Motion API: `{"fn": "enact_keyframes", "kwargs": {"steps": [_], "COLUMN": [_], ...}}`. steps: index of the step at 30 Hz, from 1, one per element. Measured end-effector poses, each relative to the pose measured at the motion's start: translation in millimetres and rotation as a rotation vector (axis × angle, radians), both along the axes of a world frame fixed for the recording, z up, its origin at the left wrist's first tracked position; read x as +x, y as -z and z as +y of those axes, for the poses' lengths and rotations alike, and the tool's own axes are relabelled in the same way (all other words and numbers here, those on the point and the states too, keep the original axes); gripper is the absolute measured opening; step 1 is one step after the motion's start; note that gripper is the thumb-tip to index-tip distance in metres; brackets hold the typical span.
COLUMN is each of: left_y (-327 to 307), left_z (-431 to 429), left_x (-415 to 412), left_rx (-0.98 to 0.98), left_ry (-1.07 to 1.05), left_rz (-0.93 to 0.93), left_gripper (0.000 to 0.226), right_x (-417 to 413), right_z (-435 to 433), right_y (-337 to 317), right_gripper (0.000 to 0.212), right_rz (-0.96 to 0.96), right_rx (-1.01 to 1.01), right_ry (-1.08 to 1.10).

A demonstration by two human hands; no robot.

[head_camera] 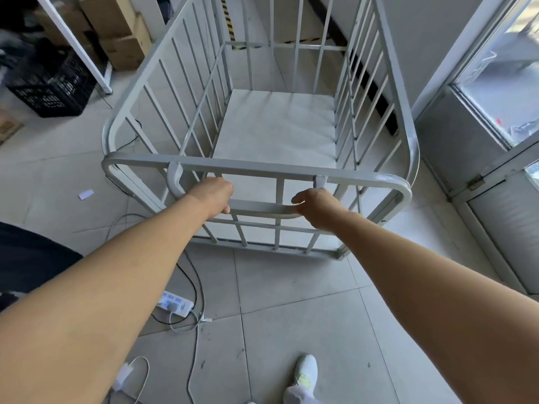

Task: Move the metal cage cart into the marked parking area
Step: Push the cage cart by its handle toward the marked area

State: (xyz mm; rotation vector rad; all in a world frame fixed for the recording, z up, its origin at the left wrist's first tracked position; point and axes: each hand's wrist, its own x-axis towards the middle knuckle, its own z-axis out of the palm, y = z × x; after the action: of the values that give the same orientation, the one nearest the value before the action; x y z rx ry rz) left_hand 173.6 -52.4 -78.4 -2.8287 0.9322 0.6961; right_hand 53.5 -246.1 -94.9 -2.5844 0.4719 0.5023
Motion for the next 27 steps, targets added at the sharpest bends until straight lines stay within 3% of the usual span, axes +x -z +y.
{"fn": "enact_keyframes", "kwargs": {"steps": [5, 11, 21, 27], "left_y": [-7.2, -6.9, -7.1, -5.6], "left_z": [-18.2, -38.4, -67.0, -103.4], "left_x": [25.7, 50.3, 117.0, 139.8], "left_rx": [0.001, 0.017, -0.035, -0.067], "left_ry": [-0.087, -0.103, -0.172, -0.209], "left_rz": [0.02, -0.018, 0.015, 0.009], "left_gripper": [0.007, 0.018, 0.014, 0.013], "right_x": [13.9, 63.0, 132.2, 159.0], "right_z": [-49.9, -56.6, -82.4, -118.0], "right_y": [7.1, 9.0, 7.8, 6.5], "right_gripper": [0.036, 0.028, 0.009, 0.012], "right_rz": [-0.131, -0.11, -0.083, -0.077], "right_rx": [-0.056, -0.108, -0.244, -0.273], "right_ry": [-0.073, -0.054, -0.012, -0.019]}}
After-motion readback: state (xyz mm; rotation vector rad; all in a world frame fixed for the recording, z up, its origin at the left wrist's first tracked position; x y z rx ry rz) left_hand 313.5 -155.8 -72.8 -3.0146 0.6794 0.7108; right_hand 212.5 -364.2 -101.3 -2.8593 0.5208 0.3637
